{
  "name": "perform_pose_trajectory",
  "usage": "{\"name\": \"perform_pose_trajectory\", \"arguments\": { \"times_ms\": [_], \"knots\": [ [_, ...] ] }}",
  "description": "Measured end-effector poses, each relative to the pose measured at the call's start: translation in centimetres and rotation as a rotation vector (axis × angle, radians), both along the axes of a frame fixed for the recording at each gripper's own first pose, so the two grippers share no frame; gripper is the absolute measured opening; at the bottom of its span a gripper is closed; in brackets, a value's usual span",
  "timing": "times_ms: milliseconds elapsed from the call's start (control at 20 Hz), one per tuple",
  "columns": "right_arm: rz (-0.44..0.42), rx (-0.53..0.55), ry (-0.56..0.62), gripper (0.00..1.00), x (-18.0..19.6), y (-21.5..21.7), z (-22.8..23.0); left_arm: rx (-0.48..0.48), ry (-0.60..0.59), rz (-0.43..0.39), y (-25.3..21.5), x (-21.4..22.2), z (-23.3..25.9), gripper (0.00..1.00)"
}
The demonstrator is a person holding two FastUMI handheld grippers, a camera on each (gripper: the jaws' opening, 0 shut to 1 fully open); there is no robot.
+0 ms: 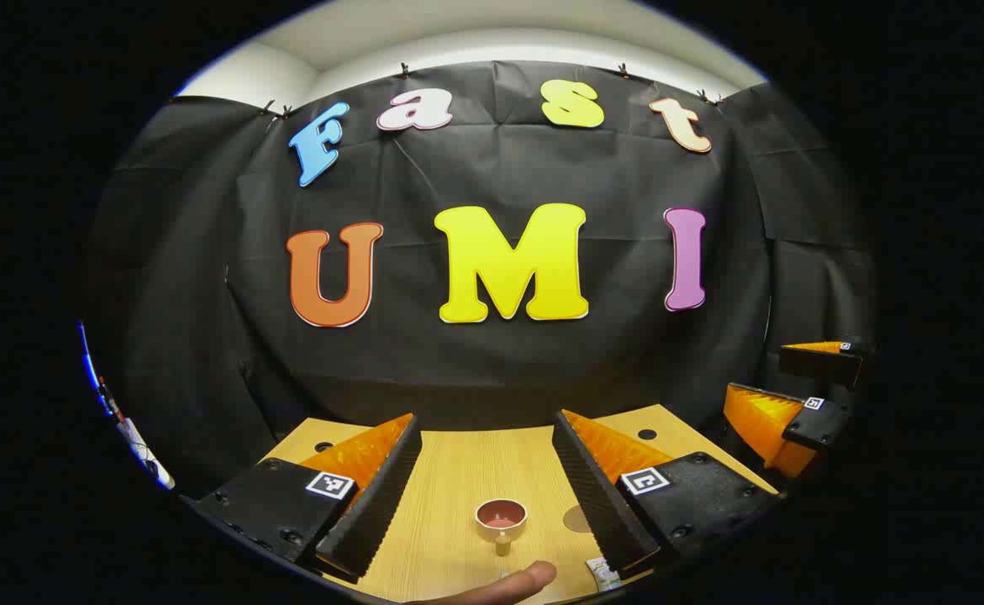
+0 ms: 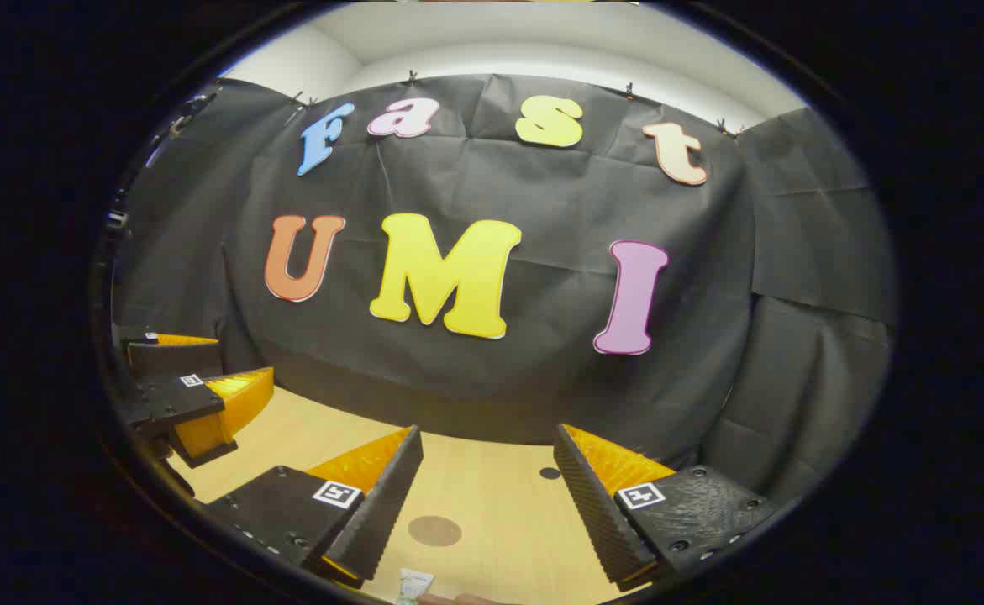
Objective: Put the toothbrush and toothpaste on the desktop into the cup, then pick up the cup and place it on the coaster on the desktop.
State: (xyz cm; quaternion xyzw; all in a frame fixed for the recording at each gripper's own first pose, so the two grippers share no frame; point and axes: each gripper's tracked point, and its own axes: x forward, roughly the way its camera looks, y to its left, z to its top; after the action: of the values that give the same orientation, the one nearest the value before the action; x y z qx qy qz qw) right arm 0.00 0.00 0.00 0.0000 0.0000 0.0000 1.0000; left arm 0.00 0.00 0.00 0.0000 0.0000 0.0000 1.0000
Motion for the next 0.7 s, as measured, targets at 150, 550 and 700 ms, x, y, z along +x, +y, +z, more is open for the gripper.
{"name": "perform_pose_trajectory", "arguments": {
  "times_ms": [150, 550, 700],
  "knots": [
    [-0.015, 0.018, 0.012, 0.97, 0.5, -0.5, -0.2, 0.012, -0.013, -0.001, -0.1, 0.3, 0.3, 0.99],
    [-0.027, 0.015, 0.035, 0.95, 1.4, -0.4, -1.1, 0.023, 0.004, -0.001, 0.5, 1.0, -0.5, 0.99],
    [-0.026, 0.015, 0.041, 0.95, 1.5, -0.2, -1.4, 0.026, 0.011, -0.002, 0.6, 1.0, -0.8, 0.99]
  ]
}}
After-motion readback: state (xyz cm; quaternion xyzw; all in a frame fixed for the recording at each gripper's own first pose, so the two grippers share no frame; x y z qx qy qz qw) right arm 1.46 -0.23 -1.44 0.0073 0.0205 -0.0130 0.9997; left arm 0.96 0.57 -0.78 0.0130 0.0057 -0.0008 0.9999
